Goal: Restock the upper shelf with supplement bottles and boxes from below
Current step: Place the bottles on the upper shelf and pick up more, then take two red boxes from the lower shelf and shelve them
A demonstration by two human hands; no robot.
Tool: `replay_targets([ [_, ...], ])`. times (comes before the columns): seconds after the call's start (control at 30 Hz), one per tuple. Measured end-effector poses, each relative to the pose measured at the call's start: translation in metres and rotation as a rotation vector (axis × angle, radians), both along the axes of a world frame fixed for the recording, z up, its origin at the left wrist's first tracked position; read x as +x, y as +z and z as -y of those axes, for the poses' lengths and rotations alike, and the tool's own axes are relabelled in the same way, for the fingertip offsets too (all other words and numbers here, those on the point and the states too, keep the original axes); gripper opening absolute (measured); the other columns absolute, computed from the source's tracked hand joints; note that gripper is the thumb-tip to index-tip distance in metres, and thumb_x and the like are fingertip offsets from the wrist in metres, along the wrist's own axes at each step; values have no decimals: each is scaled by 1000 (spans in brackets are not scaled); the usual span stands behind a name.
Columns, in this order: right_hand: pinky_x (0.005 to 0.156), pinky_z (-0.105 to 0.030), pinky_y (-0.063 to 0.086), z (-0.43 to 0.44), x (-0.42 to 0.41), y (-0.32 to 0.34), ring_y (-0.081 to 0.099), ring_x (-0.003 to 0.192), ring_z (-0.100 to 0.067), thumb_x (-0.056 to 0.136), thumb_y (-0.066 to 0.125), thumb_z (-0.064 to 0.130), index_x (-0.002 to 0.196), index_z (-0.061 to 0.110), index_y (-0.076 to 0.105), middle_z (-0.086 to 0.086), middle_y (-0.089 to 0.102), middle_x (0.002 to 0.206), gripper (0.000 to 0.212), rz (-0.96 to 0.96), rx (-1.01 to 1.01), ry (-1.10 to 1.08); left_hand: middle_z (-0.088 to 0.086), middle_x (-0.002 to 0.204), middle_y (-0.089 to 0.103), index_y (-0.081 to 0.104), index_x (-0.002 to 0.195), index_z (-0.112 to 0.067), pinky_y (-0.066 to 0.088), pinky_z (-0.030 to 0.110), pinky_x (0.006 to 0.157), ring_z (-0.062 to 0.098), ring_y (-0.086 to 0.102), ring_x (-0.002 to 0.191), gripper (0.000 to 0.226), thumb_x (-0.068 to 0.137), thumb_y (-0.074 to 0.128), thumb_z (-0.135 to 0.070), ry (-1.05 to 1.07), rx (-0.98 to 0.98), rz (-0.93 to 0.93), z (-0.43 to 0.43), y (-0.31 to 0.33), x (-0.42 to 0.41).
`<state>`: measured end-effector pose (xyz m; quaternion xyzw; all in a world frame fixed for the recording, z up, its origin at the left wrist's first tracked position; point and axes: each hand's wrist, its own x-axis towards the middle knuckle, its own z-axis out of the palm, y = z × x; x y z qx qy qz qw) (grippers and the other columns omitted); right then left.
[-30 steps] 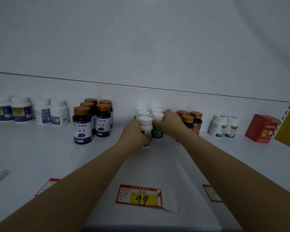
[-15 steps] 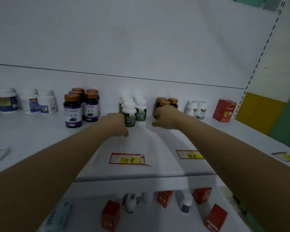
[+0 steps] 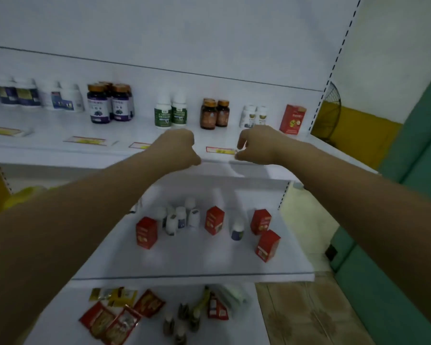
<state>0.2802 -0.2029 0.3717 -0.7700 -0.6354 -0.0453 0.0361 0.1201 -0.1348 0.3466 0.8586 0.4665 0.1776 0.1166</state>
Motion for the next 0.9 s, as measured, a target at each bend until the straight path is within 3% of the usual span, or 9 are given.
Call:
replay_targets([
  [0.07, 87, -38, 48, 31, 13, -11, 57, 106, -33, 91, 54, 22, 114, -1, 62, -21, 63, 114, 34, -29, 31, -13, 15, 129, 54, 53, 126, -4, 41, 30, 85, 26, 51, 110, 47, 86, 64, -26, -26, -18, 15, 32, -13, 10],
  [0.17, 82, -35, 47, 69, 33, -33, 57, 101, -29, 89, 58, 24, 109, 3, 63, -16, 63, 111, 29, -77, 24, -54, 12, 132, 53, 51, 130, -7, 41, 30, 92, 26, 50, 119, 50, 86, 64, -26, -51, -108, -5, 67, -36, 24],
  [0.33, 77, -27, 42, 108, 74, -84, 57, 105, -26, 89, 60, 27, 116, 6, 60, -12, 62, 117, 34, -202, -89, -161, 12, 117, 57, 55, 118, -8, 43, 29, 83, 26, 55, 106, 37, 85, 64, -22, -87, -267, -46, 96, -83, 49],
  [0.47, 89, -30, 42, 117, 108, -122, 51, 118, -27, 90, 58, 31, 127, 10, 54, -12, 55, 130, 42, -255, -176, -252, 11, 107, 58, 57, 114, -2, 39, 26, 72, 21, 51, 88, 39, 84, 67, -25, -147, -382, -82, 96, -120, 81],
  [0.57, 94, -29, 41, 120, 128, -145, 48, 124, -26, 91, 57, 30, 132, 11, 50, -10, 49, 139, 46, -284, -229, -301, 14, 124, 55, 51, 126, -3, 40, 24, 79, 25, 54, 105, 50, 84, 67, -24, -196, -448, -105, 91, -147, 109],
  [0.67, 88, -26, 40, 119, 150, -169, 50, 122, -25, 91, 58, 29, 133, 12, 48, -10, 46, 143, 46, -327, -255, -336, 13, 139, 46, 39, 139, -8, 43, 31, 96, 27, 48, 122, 64, 84, 68, -26, -219, -497, -124, 83, -172, 136],
  [0.9, 85, -26, 40, 98, 210, -223, 52, 119, -26, 92, 56, 24, 137, 14, 43, -12, 50, 136, 48, -405, -308, -361, 17, 141, 43, 34, 138, -1, 38, 33, 102, 28, 45, 128, 67, 84, 68, -20, -205, -653, -122, 64, -224, 199],
])
